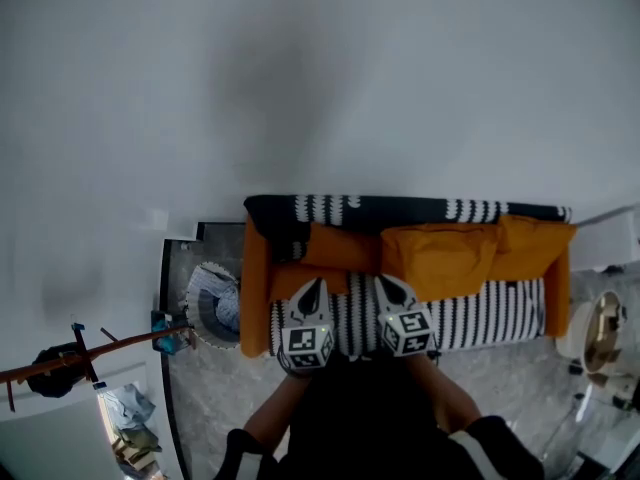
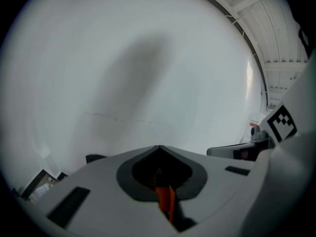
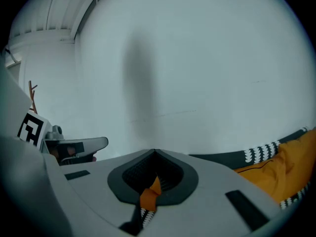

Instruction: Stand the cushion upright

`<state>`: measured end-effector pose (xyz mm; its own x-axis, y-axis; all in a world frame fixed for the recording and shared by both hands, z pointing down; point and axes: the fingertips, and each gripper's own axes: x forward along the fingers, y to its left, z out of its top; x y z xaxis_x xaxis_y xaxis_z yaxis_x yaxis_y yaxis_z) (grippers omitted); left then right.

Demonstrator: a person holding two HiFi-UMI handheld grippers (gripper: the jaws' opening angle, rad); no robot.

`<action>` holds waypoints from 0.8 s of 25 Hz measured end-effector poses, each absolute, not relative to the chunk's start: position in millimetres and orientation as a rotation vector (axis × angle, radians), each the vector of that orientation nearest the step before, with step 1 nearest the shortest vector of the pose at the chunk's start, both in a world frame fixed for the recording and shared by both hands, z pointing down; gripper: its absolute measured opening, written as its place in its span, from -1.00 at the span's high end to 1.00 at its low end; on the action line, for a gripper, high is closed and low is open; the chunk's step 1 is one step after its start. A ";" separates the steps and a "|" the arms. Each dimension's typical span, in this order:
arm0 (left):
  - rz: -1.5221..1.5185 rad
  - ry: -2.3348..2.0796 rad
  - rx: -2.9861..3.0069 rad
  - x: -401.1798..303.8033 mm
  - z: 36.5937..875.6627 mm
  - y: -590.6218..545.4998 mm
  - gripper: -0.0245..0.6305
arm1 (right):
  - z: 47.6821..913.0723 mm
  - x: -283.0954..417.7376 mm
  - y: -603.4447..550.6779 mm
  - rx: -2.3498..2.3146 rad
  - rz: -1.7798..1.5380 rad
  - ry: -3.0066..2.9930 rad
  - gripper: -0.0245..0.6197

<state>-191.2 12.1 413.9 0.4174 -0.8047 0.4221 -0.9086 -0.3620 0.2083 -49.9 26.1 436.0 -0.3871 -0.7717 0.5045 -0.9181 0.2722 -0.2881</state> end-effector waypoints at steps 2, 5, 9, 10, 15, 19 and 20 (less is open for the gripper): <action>0.323 -1.469 2.279 -190.4 400.5 15.9 0.93 | 421.1 -47.1 30.1 1.558 0.780 -2.313 0.94; 0.258 -1.482 2.353 -180.9 369.0 20.4 0.93 | 401.6 -41.8 39.1 1.566 0.739 -2.350 0.94; 0.199 -1.480 2.399 -166.5 343.1 29.4 0.93 | 387.1 -39.1 55.3 1.574 0.712 -2.373 0.94; 0.196 -1.478 2.407 -164.0 340.9 29.6 0.93 | 387.3 -39.1 57.7 1.579 0.716 -2.371 0.94; 0.168 -1.464 2.403 -156.4 341.2 24.9 0.93 | 384.5 -37.5 57.3 1.574 0.690 -2.382 0.94; 0.184 -1.455 2.412 -156.0 345.3 27.9 0.93 | 380.8 -34.3 56.6 1.580 0.659 -2.388 0.94; 0.191 -1.450 2.415 -155.3 346.4 29.1 0.93 | 380.3 -33.2 57.2 1.585 0.662 -2.384 0.94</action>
